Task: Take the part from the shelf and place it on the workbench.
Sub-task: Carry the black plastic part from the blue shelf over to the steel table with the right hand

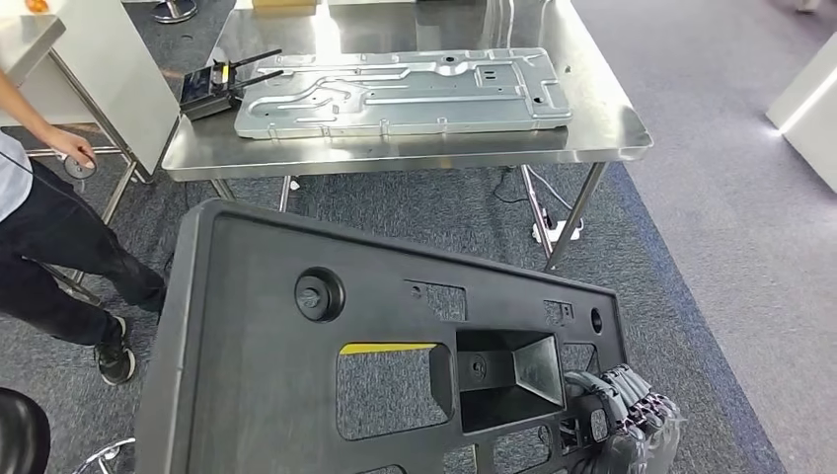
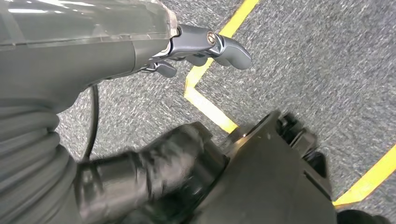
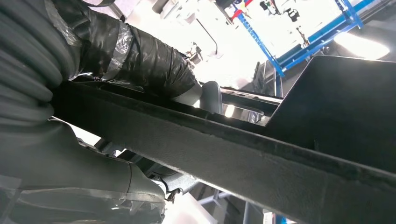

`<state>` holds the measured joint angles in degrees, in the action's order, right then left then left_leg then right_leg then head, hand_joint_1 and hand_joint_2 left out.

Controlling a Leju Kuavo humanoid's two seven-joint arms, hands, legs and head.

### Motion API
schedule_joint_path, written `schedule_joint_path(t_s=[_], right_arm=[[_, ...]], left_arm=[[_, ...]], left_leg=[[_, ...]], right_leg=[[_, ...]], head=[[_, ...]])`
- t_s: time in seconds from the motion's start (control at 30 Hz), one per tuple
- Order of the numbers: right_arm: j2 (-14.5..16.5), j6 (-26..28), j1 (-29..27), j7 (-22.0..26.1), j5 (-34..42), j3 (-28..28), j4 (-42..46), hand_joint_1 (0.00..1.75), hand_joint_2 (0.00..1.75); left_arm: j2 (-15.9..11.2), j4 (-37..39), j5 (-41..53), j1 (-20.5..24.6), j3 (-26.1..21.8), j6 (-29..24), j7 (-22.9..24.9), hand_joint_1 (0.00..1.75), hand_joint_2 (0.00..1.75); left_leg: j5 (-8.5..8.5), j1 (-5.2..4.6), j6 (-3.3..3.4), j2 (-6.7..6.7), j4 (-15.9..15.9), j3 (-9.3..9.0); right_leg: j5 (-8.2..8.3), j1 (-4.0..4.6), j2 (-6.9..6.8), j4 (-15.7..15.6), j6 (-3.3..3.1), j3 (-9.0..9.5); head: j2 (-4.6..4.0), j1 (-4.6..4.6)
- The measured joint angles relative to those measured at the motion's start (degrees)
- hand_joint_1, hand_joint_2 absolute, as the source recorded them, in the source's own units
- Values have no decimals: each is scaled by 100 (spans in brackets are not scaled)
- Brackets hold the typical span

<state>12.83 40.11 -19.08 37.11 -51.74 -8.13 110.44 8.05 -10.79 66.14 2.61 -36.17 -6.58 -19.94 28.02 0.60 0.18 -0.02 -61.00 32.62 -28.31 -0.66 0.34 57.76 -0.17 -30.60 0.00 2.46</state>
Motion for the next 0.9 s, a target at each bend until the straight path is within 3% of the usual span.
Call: schedule_joint_path(t_s=[0.07,0.13,0.2,0.23,0.3,0.33,0.37,0.4,0.47,0.53,0.6,0.67,0.73,0.83,0.87,0.9], right_arm=[[0,0,1,0,-3,0,0,175,175],[0,0,-1,0,-11,2,4,175,175],[-1,0,-12,0,-20,7,26,175,175],[-1,0,-18,0,-20,10,38,175,175],[-3,0,-35,0,-19,18,51,175,175],[-4,0,-43,0,-15,22,51,175,175],[-7,0,-49,0,-9,25,50,175,175],[-10,0,-51,0,-1,27,49,175,175],[-20,0,-40,0,18,28,48,175,175],[-31,0,-21,0,33,27,44,175,175],[-42,0,-6,0,45,25,38,175,175],[-50,0,-3,0,56,20,37,175,175],[-54,0,4,0,62,13,34,175,175],[-57,0,14,0,66,3,22,175,175],[-60,0,14,0,70,2,15,175,175],[-64,0,16,0,74,1,8,175,175]], left_arm=[[1,1,3,-9,-1,1,1,0,175],[0,0,24,-16,-1,11,-30,0,175],[-9,-1,58,-29,-1,34,-94,0,175],[-16,-1,72,-34,-1,45,-123,0,175],[-31,-1,102,-43,-1,66,-149,0,175],[-38,0,117,-48,-1,80,-141,0,175],[-44,0,135,-53,-1,94,-121,0,175],[-51,-1,149,-57,-1,104,-93,0,175],[-61,-1,169,-61,-1,118,-27,0,175],[-68,0,179,-61,-1,128,21,0,175],[-74,1,186,-53,-1,135,50,0,175],[-86,-1,189,-33,-1,137,71,0,175],[-101,-3,189,-24,-1,138,83,0,175],[-114,-3,188,-24,-3,137,109,0,175],[-118,-4,195,-23,-3,137,128,0,175],[-124,-4,205,-23,-3,137,159,0,175]], left_leg=[[-12,-23,52,-11,236,-89],[-17,-26,128,-20,262,-86],[-23,-14,210,-17,312,-129],[-23,-4,245,-11,336,-152],[1,-14,287,2,339,-169],[16,-21,297,4,337,-179],[35,-29,302,2,335,-198],[57,-36,301,-5,334,-230],[120,-48,283,-20,336,-318],[184,-66,236,-26,331,-367],[220,-68,178,-21,340,-374],[255,-63,118,-14,344,-410],[409,-59,55,-11,67,-309],[820,-33,-16,-11,-1014,317],[823,-26,-31,-10,-1243,486],[697,-18,-41,-10,-1253,552]], right_leg=[[-20,15,4,16,61,-12],[-32,5,1,13,127,-19],[-147,-8,-5,183,186,-77],[-281,-12,-7,438,206,-196],[-601,-15,-12,1199,230,-607],[-688,-16,-13,1532,235,-810],[-661,-15,-13,1683,232,-929],[-517,-12,-13,1615,218,-939],[-32,5,-13,906,147,-661],[214,46,-23,270,70,-374],[171,85,-27,124,27,-305],[156,64,-19,58,-12,-264],[144,22,-30,-20,-64,-179],[75,15,-56,-36,-110,-91],[44,15,-55,-35,-111,-56],[9,15,-47,-34,-107,-11]], head=[[0,2],[0,2],[0,5],[0,7],[0,9],[0,9],[0,9],[0,9],[0,9],[0,9],[0,5],[0,2],[0,-6],[0,-13],[0,-14],[0,-13]])
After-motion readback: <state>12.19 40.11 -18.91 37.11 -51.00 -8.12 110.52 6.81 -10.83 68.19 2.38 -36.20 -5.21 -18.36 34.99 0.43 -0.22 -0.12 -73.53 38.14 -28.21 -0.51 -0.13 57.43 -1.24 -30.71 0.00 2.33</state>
